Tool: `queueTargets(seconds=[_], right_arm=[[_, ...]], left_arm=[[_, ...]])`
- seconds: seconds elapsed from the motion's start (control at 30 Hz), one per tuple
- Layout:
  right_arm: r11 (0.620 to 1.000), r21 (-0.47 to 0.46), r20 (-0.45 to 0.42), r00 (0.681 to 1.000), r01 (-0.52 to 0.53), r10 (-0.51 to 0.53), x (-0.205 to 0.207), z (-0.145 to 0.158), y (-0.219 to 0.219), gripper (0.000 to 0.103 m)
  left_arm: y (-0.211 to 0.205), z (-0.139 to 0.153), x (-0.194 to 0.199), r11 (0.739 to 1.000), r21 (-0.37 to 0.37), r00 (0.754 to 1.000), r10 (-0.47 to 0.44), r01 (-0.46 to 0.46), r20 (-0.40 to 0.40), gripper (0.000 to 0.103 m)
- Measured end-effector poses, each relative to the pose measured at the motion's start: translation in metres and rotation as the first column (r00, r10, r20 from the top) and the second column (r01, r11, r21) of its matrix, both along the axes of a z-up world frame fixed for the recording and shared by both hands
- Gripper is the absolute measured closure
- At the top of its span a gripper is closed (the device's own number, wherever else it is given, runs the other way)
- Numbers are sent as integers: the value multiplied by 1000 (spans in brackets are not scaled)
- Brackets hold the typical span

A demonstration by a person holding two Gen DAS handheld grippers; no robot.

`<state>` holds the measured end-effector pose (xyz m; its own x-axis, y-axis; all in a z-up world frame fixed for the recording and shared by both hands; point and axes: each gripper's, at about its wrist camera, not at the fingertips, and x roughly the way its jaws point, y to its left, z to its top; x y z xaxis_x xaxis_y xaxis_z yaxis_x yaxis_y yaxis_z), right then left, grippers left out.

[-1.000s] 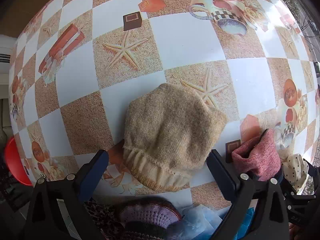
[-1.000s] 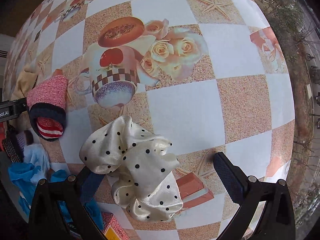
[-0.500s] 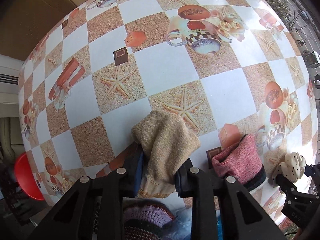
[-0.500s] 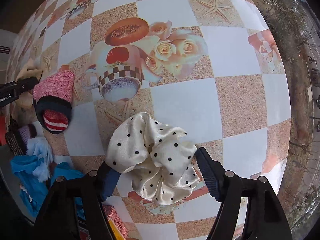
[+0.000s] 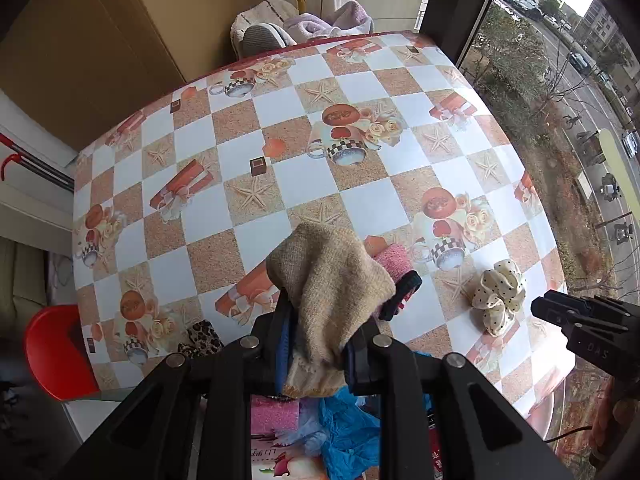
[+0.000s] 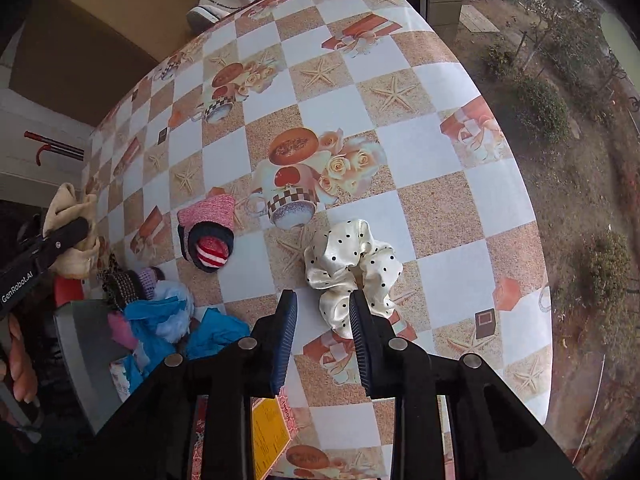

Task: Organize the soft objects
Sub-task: 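Lift both held items and carry them over the white box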

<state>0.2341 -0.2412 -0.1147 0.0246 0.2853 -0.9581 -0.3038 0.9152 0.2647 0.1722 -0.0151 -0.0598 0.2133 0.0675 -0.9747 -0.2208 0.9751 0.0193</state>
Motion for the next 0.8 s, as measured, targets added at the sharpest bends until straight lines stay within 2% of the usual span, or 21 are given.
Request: queueTargets(seconds=[0.2,0.33,0.37,0.4,0.43,0.47,0.53,0.63,0.67,0.7,0.73,0.77,0.8], right_arm=[[998,64,12,1000,-6,5,-15,23,-11,73],[1000,-15,22,1000,-16,16,-16,9,-11,73],[1000,-17,16,1000,-13,13,-13,2,-12,65],[1000,-20,14,1000,-13,14,-9,-5,-12,35],[999,-33,13,1000,-15,15,-4,-13,-10,18],[999,-42,16,1000,-15,15,0,-22,-8,5],[997,-71,21,1000,-21,23,7,-40,2,5],[988,-149,-22,999,-49,46,14,-77,21,5],[979,-192,-20,998,-62,59,14,-87,26,11],[973,-221,-25,997,-72,69,14,-95,29,29],[968,-238,-38,997,-75,68,13,-102,30,40],[967,-246,-15,998,-63,61,11,-100,29,53],[970,-234,-6,998,-64,64,9,-96,29,83]], left_arm=[[-12,21,-48,999,28,999,42,-42,-9,80],[-14,30,-80,997,13,997,71,-71,-8,80],[-14,33,-89,998,12,998,69,-69,-2,80],[-13,36,-96,998,10,998,61,-61,2,80],[-13,38,-102,999,9,999,49,-49,1,80],[-13,39,-110,1000,12,1000,28,-28,-6,80],[-13,38,-121,1000,26,1000,-6,7,-28,79],[-11,37,-140,999,45,999,-25,27,-48,79],[-10,37,-145,999,42,998,-21,23,-56,79],[-10,36,-151,999,35,998,-15,17,-64,79],[-10,35,-156,999,28,997,-12,14,-70,79],[-11,35,-160,1000,24,997,-17,19,-76,79],[-12,34,-163,999,26,996,-28,30,-81,79]])
